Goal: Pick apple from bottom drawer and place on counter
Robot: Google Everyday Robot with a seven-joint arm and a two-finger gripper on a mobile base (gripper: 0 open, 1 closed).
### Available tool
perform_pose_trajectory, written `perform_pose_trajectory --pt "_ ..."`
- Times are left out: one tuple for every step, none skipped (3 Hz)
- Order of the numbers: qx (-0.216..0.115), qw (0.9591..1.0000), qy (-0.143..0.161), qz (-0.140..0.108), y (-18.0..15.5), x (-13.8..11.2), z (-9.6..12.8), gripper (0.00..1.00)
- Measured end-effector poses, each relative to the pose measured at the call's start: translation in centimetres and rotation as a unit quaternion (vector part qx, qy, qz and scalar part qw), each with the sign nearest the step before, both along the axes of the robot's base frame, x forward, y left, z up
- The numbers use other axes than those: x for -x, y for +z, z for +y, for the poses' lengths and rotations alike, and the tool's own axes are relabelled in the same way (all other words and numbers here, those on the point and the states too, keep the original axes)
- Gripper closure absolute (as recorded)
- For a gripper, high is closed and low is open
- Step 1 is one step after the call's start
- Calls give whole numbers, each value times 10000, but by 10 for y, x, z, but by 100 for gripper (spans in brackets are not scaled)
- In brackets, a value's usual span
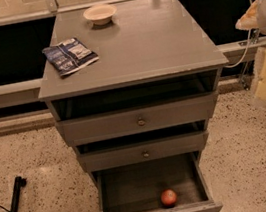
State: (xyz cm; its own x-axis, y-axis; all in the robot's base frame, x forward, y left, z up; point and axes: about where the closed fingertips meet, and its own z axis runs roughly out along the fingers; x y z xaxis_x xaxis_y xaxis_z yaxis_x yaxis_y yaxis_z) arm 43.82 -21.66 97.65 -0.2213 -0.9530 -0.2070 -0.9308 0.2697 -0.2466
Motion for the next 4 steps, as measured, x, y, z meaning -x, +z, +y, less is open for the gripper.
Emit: perform_pose_trajectory --pt "-36 10000 -15 45 -7 -2 -2 0" --pt "-194 9994 -72 270 -39 -13 -12 0" --pt "-740 9953 245 571 -111 -13 -4 0" --pt "-922 9923 735 381 -183 -11 -6 0"
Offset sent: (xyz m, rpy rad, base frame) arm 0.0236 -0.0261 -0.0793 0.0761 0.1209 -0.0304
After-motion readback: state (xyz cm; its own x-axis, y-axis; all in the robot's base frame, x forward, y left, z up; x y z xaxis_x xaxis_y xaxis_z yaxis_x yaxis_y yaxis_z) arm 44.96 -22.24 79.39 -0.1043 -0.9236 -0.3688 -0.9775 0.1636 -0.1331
